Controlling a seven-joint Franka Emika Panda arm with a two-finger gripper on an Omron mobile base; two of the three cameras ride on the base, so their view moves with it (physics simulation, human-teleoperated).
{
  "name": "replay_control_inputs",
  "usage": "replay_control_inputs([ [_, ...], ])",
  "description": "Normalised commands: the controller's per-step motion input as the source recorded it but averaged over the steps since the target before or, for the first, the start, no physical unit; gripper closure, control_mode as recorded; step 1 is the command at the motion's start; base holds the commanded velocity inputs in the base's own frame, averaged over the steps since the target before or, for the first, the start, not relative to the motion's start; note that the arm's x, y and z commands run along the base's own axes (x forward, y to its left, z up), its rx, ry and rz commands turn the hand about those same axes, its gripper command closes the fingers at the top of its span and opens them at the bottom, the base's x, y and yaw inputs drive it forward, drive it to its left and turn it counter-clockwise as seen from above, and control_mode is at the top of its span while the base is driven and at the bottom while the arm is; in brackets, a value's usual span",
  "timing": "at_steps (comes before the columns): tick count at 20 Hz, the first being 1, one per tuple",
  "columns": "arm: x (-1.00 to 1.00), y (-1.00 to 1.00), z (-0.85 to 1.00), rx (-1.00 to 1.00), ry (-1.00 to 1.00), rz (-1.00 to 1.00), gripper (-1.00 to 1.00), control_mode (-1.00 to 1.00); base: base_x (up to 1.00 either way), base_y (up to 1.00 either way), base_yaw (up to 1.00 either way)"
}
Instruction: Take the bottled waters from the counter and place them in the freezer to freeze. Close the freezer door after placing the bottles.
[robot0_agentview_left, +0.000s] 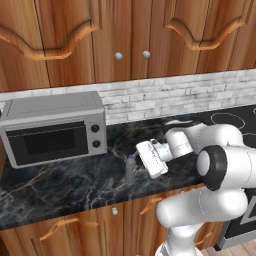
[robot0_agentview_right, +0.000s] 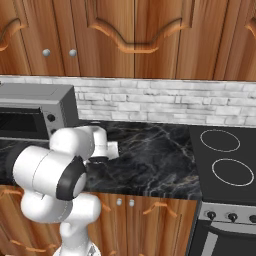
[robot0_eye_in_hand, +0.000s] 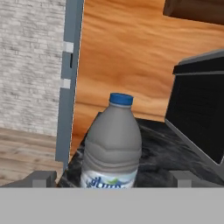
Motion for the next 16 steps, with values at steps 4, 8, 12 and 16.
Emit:
replay_control_inputs([
  [4, 0.00, 0.13, 0.00, 0.00, 0.00, 0.00, -1.00, -1.00, 0.00, 0.00, 0.00],
  [8, 0.00, 0.12, -0.04, 0.00, 0.00, 0.00, -1.00, -1.00, 0.00, 0.00, 0.00],
  [12, -0.03, 0.14, -0.08, 0.00, 0.01, 0.00, -1.00, -1.00, 0.00, 0.00, 0.00],
  [16, -0.04, 0.08, -0.05, 0.00, 0.00, 0.00, -1.00, -1.00, 0.00, 0.00, 0.00],
])
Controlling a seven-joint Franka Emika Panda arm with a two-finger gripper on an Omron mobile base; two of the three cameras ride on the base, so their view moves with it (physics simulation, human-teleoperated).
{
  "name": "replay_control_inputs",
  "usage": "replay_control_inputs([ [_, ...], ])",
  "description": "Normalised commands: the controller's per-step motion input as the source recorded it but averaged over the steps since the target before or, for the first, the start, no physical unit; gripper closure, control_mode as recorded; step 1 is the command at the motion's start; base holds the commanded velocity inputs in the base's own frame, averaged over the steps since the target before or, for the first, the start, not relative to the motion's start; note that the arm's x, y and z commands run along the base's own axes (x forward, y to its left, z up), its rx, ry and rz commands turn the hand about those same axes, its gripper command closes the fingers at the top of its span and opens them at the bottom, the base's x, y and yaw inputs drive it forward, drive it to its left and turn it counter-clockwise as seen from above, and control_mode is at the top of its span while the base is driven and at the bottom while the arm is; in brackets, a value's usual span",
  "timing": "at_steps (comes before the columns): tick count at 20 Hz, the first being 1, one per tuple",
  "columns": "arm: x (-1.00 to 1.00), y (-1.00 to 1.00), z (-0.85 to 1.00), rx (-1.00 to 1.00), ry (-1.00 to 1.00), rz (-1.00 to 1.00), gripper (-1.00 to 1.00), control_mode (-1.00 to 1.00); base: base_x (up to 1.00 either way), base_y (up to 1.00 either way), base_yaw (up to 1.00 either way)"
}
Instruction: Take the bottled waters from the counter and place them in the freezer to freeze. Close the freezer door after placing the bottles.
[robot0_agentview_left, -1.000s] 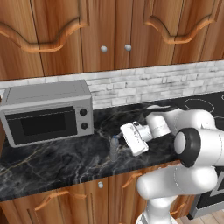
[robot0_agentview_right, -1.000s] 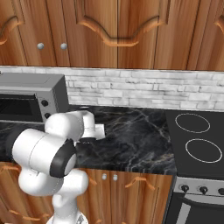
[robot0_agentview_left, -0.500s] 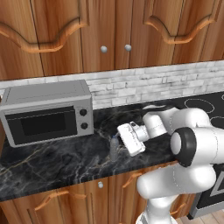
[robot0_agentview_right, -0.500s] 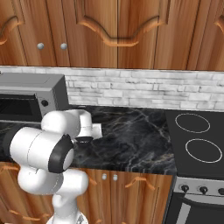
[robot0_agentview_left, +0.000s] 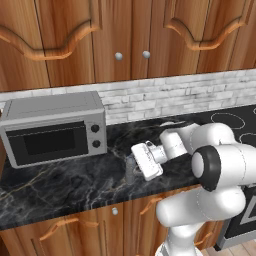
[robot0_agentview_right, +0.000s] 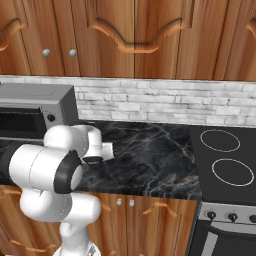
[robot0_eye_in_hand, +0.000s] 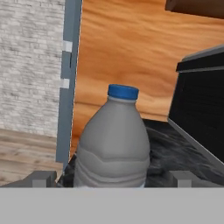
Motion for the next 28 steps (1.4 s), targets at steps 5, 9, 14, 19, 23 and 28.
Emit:
replay_control_inputs([
  [5, 0.00, 0.08, 0.00, 0.00, 0.00, 0.00, 1.00, -1.00, 0.00, 0.00, 0.00],
  [9, 0.00, 0.03, 0.00, 0.00, 0.00, 0.00, 1.00, -1.00, 0.00, 0.00, 0.00],
  [14, -0.02, 0.00, 0.00, 0.00, 0.00, 0.00, 1.00, -1.00, 0.00, 0.00, 0.00],
  [19, -0.44, 0.00, 0.51, 0.00, -0.15, -0.02, 1.00, -1.00, 0.00, 0.00, 0.00],
  [23, -0.84, 0.00, 0.99, 0.00, -0.22, -0.08, 1.00, -1.00, 0.00, 0.00, 0.00],
  [28, -1.00, 0.00, 1.00, 0.01, -0.21, -0.11, 1.00, -1.00, 0.00, 0.00, 0.00],
])
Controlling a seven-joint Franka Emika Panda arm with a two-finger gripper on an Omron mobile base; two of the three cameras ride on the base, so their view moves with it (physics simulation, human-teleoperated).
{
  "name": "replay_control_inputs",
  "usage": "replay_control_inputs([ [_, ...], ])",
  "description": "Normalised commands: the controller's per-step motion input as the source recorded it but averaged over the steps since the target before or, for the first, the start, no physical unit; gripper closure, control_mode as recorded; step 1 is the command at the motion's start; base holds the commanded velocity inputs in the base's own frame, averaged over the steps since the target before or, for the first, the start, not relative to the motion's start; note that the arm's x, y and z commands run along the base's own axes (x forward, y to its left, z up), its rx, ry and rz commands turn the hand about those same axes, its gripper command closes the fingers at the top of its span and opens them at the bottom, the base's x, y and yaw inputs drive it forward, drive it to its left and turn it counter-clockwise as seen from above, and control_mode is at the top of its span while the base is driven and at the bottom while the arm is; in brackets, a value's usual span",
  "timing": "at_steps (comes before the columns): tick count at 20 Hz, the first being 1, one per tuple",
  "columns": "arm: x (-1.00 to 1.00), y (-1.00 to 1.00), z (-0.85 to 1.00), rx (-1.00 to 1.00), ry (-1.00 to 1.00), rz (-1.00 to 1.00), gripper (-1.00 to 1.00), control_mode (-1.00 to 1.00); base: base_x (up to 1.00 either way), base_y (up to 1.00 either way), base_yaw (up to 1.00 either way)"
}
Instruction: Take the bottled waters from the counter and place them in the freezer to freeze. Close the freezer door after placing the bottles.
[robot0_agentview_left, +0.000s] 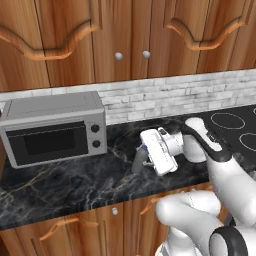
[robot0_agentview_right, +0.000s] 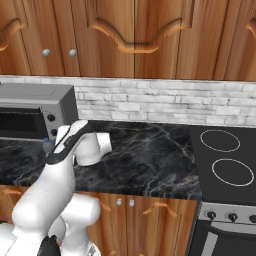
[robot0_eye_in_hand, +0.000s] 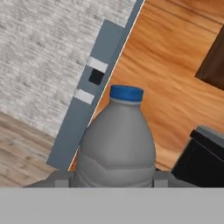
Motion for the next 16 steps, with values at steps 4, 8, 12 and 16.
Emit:
replay_control_inputs([
  [4, -1.00, 0.00, 1.00, 0.07, -0.09, -0.11, 1.00, -1.00, 0.00, 0.00, 0.00],
  [8, -0.75, 0.09, 0.74, 0.08, 0.00, -0.08, 1.00, 1.00, -0.25, 0.06, -0.04],
  [12, 0.00, 0.00, 0.00, 0.00, 0.00, 0.00, 1.00, 1.00, -1.00, 0.63, -0.10],
  [16, 0.00, 0.00, 0.00, 0.00, 0.00, 0.00, 1.00, 1.00, -1.00, 1.00, 0.23],
])
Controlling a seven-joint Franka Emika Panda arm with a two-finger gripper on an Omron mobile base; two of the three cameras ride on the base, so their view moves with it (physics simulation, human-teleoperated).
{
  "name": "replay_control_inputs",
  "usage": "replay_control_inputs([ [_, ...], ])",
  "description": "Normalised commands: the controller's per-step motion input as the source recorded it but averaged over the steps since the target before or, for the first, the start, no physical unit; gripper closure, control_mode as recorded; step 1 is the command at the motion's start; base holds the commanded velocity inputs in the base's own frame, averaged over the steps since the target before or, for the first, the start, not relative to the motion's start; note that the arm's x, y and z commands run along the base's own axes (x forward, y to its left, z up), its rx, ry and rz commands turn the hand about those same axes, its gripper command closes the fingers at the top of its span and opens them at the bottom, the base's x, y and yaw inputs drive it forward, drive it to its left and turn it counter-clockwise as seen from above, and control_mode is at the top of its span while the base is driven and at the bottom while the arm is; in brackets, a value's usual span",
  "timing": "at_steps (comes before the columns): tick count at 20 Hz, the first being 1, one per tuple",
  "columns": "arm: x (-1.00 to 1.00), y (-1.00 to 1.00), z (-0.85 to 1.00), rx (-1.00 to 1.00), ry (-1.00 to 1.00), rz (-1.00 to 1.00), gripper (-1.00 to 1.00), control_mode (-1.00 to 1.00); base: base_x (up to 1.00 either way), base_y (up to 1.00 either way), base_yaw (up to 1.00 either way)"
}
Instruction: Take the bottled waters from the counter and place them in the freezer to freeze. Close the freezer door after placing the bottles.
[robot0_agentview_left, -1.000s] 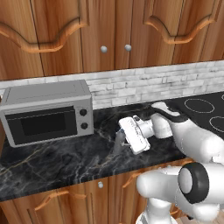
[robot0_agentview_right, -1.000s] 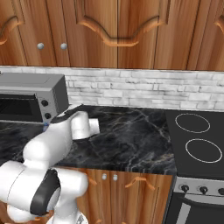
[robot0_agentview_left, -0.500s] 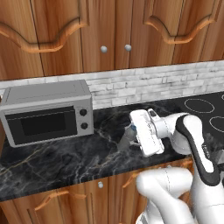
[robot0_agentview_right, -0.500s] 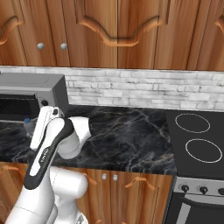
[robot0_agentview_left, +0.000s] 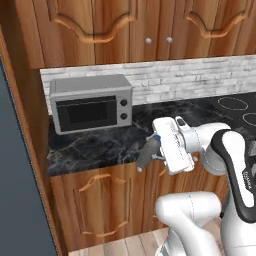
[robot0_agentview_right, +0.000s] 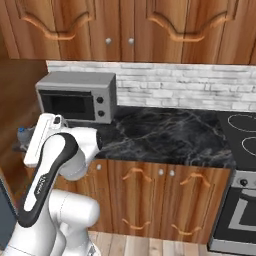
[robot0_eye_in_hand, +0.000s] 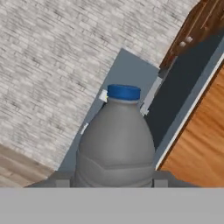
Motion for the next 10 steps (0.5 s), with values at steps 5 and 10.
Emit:
replay_control_inputs([
  [5, 0.00, 0.00, 0.00, 0.00, 0.00, 0.00, 1.00, 1.00, -1.00, 1.00, 0.40],
  [10, 0.00, 0.00, 0.00, 0.00, 0.00, 0.00, 1.00, 1.00, -0.69, 1.00, 0.33],
])
